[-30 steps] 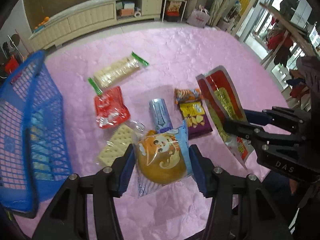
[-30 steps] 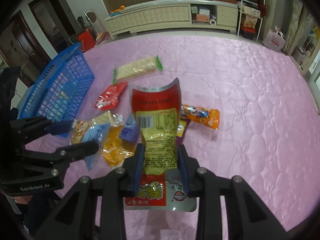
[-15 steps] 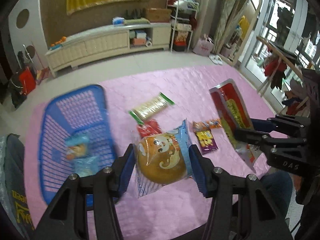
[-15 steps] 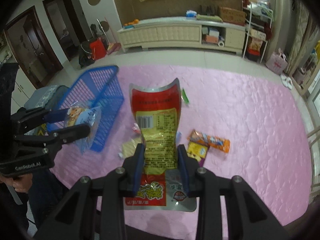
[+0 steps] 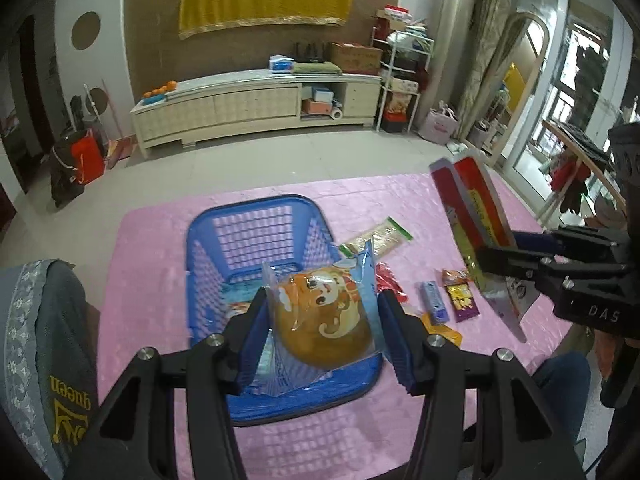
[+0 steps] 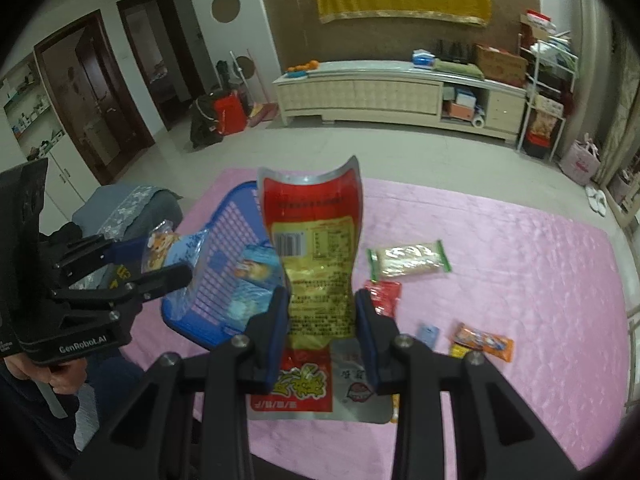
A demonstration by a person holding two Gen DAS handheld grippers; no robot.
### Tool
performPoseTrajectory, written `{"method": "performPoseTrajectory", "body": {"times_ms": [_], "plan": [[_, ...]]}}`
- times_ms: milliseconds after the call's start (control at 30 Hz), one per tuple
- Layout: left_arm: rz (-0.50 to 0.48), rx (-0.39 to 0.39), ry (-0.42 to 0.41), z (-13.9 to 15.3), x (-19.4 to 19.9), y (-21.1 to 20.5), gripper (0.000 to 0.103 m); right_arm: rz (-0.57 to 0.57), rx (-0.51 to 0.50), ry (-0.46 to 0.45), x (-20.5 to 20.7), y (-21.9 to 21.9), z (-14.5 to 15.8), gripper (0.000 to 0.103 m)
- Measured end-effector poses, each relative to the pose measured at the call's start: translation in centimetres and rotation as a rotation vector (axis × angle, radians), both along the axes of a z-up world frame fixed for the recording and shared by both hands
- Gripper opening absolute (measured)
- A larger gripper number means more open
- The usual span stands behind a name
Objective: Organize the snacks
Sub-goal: 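Carry the bun bag and red pouch over the basket with both tools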
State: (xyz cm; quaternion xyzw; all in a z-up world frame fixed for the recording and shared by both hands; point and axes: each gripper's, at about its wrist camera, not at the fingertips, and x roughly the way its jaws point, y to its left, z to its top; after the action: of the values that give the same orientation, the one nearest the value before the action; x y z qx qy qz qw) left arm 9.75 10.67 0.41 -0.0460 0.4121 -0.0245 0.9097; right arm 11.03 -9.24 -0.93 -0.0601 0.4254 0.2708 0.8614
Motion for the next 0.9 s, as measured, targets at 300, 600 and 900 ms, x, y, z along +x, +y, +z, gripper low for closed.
{"method": "performPoseTrajectory", "body": {"times_ms": [300,600,900], "plan": [[0.046,0.013,-0.002,0.5,0.3,4.9,0.051,0.004,0.010,0.058,2.0,6.3,-0.6,0.037],[0.069,0.007,0.008,-0.2,2.4,8.4,0.051,-0.043,-0.031,0.117,4.5,10.7,-2.5,0.037],[0.061,-0.029,0.058,-3.5,4.5,9.8,0.051,-0.082,-0.086,0.202,7.8,13.9,-6.3,0.038]]}}
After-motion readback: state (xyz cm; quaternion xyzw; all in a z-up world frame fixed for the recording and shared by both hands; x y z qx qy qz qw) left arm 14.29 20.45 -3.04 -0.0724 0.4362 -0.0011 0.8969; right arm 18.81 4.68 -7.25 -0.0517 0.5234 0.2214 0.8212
